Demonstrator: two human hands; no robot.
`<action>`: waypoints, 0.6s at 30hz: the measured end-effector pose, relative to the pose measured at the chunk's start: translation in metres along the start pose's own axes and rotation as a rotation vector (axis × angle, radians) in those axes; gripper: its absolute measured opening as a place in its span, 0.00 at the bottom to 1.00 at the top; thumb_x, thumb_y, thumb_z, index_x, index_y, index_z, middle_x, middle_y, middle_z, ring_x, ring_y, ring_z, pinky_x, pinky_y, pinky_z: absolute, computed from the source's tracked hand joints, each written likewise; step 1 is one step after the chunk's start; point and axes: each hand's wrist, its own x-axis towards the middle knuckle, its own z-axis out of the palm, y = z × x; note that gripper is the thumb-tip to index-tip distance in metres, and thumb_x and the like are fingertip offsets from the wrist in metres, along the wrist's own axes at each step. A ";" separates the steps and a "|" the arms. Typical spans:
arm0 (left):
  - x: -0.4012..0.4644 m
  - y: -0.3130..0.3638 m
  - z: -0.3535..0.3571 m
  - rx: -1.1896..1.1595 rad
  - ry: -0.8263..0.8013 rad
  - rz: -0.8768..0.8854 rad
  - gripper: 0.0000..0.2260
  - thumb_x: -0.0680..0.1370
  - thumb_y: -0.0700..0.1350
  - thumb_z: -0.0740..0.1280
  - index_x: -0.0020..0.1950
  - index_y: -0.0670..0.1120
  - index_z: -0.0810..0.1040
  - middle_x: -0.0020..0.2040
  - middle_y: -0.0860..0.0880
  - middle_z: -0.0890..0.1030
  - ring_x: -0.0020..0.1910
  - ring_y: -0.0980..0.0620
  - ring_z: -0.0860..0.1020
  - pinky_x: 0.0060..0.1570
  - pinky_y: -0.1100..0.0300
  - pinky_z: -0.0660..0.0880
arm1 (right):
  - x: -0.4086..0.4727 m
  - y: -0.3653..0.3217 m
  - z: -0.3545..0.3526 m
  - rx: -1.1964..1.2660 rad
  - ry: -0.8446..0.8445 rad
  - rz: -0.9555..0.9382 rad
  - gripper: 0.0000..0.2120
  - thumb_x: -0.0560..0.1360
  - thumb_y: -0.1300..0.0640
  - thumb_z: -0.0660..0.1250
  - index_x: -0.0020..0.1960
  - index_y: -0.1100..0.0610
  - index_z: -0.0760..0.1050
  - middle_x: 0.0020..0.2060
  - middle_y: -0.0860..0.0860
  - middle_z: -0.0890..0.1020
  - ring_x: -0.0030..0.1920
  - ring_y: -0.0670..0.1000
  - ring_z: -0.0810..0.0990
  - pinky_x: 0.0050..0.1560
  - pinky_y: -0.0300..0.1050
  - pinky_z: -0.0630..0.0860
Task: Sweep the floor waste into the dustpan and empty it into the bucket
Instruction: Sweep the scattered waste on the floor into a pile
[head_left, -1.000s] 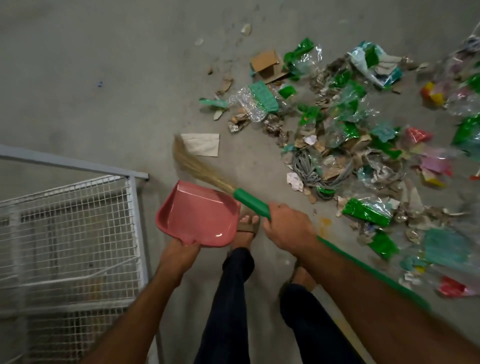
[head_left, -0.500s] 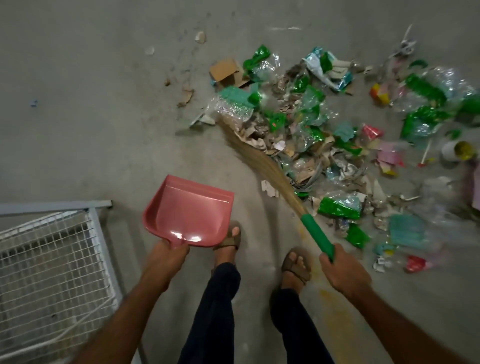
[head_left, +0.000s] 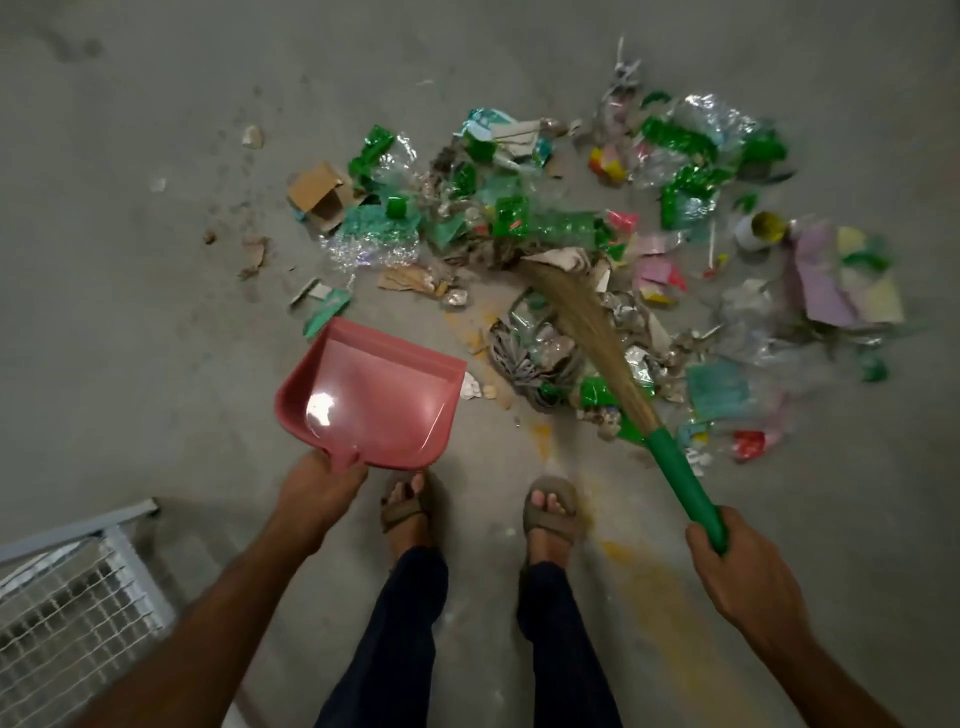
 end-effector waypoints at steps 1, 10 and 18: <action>-0.003 0.007 0.004 0.014 -0.002 0.012 0.14 0.69 0.51 0.69 0.38 0.40 0.78 0.29 0.46 0.77 0.29 0.47 0.74 0.34 0.53 0.71 | -0.010 0.006 -0.005 0.003 0.007 -0.010 0.08 0.78 0.44 0.62 0.49 0.48 0.70 0.33 0.49 0.78 0.34 0.54 0.78 0.34 0.47 0.73; -0.008 0.030 0.031 0.088 0.030 0.078 0.17 0.63 0.56 0.67 0.40 0.43 0.80 0.35 0.43 0.81 0.34 0.43 0.78 0.40 0.46 0.79 | -0.071 0.070 -0.013 0.063 -0.087 -0.046 0.06 0.77 0.43 0.67 0.52 0.40 0.73 0.31 0.47 0.80 0.32 0.45 0.79 0.36 0.48 0.78; -0.021 0.009 0.014 0.087 0.168 0.039 0.16 0.63 0.53 0.67 0.41 0.41 0.79 0.36 0.41 0.81 0.35 0.43 0.78 0.40 0.46 0.79 | -0.046 0.087 0.013 -0.376 -0.199 -0.213 0.17 0.77 0.32 0.54 0.60 0.39 0.68 0.42 0.43 0.76 0.40 0.46 0.80 0.41 0.44 0.78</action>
